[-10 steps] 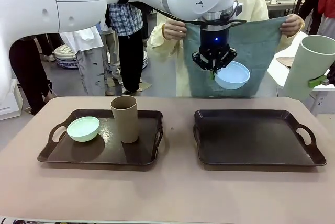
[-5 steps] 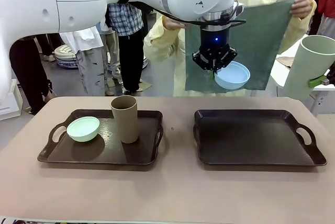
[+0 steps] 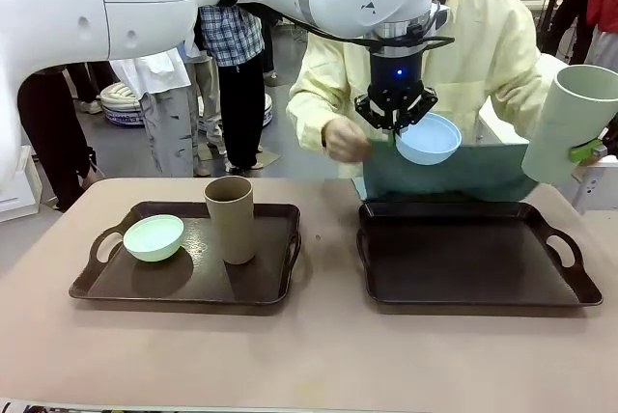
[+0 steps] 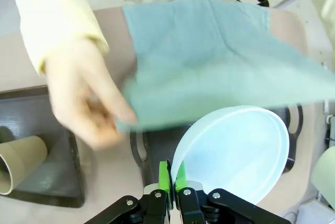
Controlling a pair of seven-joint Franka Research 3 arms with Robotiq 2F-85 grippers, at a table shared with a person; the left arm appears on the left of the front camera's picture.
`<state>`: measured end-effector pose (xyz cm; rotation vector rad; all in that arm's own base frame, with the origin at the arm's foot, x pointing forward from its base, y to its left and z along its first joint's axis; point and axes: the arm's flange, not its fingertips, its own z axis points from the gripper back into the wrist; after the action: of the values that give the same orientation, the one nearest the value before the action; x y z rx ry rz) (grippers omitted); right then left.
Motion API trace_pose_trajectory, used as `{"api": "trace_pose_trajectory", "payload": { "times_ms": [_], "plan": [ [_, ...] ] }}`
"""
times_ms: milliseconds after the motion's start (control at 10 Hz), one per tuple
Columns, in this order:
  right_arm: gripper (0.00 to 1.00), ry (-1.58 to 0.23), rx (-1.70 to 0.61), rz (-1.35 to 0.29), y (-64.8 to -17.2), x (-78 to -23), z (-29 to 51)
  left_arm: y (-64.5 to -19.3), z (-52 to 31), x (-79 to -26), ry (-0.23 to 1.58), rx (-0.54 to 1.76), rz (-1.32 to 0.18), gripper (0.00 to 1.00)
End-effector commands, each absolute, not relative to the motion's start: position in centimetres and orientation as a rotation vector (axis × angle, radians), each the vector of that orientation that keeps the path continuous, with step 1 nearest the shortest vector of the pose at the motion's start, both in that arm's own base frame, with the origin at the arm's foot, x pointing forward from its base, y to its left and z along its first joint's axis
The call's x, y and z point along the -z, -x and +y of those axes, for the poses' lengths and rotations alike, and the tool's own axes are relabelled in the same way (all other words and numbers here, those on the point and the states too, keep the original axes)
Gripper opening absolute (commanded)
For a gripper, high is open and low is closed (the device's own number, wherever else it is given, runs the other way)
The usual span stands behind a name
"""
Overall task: Set up a tray with a mat and arrange the tableware.
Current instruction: Place the Picnic Bowl and Reusable plastic cup back onto the Handle tray in front of the human's position.
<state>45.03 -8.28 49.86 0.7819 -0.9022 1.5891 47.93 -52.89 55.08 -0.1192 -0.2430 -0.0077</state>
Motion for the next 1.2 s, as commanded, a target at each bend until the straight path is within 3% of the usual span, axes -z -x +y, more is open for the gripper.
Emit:
{"api": "trace_pose_trajectory", "payload": {
  "times_ms": [0, 1100],
  "plan": [
    [0.05, -0.782, -1.604, -0.91, -44.88, -50.02, -8.12, -48.07, -52.84, -55.34, 0.128, 0.016, -0.252, 0.0],
    [0.05, -0.782, -1.604, -0.91, -44.88, -50.02, -8.12, -48.07, -52.84, -55.34, 0.128, 0.016, -0.252, 0.0]
  ]
}}
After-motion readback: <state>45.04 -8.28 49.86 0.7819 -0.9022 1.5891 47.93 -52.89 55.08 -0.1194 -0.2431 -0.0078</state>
